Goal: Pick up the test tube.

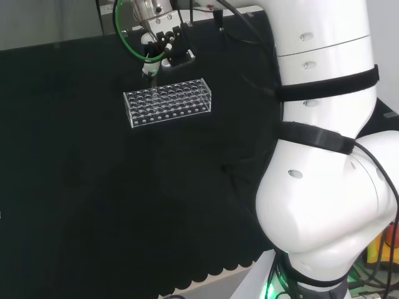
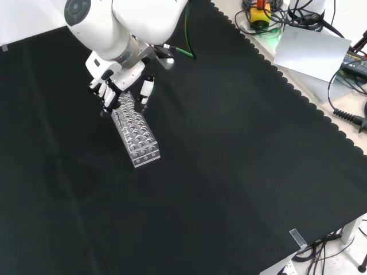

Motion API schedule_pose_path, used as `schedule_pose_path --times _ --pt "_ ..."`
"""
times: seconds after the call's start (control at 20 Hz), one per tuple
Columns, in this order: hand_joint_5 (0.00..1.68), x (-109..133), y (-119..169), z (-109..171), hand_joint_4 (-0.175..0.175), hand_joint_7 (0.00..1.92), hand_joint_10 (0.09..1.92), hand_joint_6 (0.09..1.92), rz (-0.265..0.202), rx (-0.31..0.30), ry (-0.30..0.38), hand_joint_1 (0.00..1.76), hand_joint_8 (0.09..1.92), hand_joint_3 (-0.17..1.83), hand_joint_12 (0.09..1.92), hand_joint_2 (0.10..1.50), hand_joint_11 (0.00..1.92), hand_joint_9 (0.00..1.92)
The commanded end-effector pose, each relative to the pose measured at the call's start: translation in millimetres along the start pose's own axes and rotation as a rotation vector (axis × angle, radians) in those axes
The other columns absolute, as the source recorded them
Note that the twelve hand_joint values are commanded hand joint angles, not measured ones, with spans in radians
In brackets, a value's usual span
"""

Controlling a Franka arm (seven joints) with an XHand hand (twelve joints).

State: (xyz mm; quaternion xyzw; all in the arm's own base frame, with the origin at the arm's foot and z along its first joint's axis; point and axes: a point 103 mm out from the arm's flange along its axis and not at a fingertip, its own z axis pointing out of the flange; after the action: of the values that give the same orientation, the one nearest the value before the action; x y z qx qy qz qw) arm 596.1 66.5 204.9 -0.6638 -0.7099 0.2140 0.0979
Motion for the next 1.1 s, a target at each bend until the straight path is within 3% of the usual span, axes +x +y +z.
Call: schedule_pose_path --times 0.05,0.4,1.1 --pt "0.49 5.5 1.8 1.7 -0.137 0.72 0.82 0.25 -0.002 0.006 -0.010 0.81 0.89 -0.17 1.57 1.08 0.03 0.52" --pt "0.48 9.5 6.6 18.2 -0.136 0.79 0.79 0.60 0.003 0.020 -0.011 0.84 0.89 -0.17 1.56 1.09 0.07 0.59" --pt "0.58 18.7 18.0 19.6 -0.141 0.93 0.75 0.72 0.022 0.000 0.072 0.90 0.89 -0.17 1.54 1.08 0.15 0.74"
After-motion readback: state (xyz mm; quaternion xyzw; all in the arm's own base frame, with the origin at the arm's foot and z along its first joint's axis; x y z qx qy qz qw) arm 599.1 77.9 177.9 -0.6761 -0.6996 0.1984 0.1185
